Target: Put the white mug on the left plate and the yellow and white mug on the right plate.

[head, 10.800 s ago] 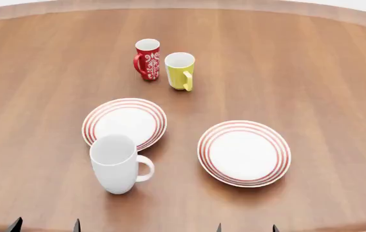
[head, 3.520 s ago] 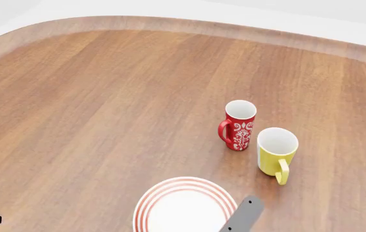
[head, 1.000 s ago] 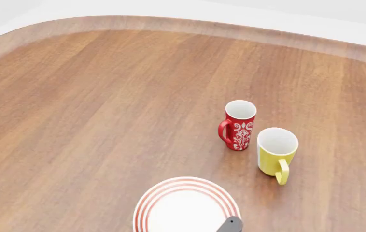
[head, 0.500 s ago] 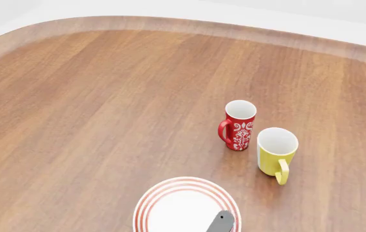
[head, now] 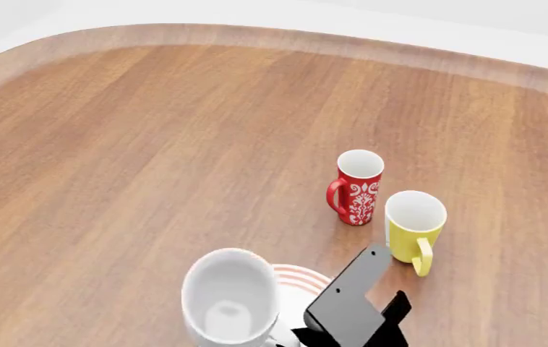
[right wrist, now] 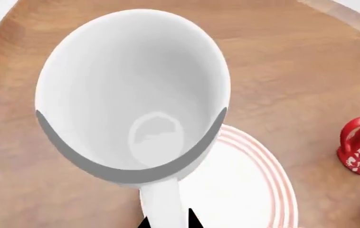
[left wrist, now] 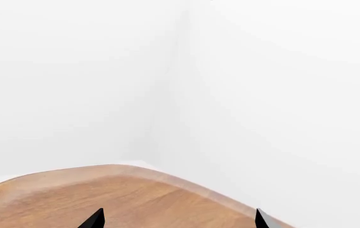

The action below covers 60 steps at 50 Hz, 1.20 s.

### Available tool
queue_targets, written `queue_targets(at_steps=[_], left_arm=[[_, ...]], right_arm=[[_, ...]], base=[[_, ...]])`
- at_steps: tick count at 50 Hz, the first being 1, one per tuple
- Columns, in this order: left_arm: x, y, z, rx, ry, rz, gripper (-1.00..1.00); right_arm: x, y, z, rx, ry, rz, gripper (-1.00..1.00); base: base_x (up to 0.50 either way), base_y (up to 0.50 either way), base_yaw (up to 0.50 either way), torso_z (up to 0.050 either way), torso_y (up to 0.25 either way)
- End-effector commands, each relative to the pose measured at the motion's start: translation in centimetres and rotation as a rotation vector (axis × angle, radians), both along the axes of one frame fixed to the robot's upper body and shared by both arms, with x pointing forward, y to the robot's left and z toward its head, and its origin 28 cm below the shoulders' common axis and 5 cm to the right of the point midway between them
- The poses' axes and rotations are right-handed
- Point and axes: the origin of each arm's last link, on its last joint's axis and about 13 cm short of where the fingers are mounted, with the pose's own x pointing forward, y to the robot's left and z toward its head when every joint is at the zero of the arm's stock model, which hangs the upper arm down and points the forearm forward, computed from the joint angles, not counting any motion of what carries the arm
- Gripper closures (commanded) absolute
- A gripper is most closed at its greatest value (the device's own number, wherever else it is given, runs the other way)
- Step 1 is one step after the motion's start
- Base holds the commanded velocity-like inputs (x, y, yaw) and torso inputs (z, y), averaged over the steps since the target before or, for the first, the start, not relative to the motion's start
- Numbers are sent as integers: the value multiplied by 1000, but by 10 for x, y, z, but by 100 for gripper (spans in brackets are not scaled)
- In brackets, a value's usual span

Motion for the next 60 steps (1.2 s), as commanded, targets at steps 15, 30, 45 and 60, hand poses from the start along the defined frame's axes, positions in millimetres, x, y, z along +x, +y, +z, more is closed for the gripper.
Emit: queue_targets(at_steps=[15, 30, 45, 60], left_arm=[[-4, 3, 5, -11, -11, -11, -100], [-7, 1, 8, -21, -19, -9, -100], [-7, 1, 8, -22, -20, -10, -100], [-8, 3, 9, -30, -25, -6, -100]], right_arm=[[42, -2, 16, 94, 90, -281, 100], [51, -6, 1, 29, 207, -324, 100], [58, -1, -4, 19, 246, -312, 100], [64, 2, -9, -27, 305, -315, 100]], base=[[0, 0, 0, 0, 0], [0, 0, 0, 0, 0], [0, 0, 0, 0, 1], [0, 0, 0, 0, 0]])
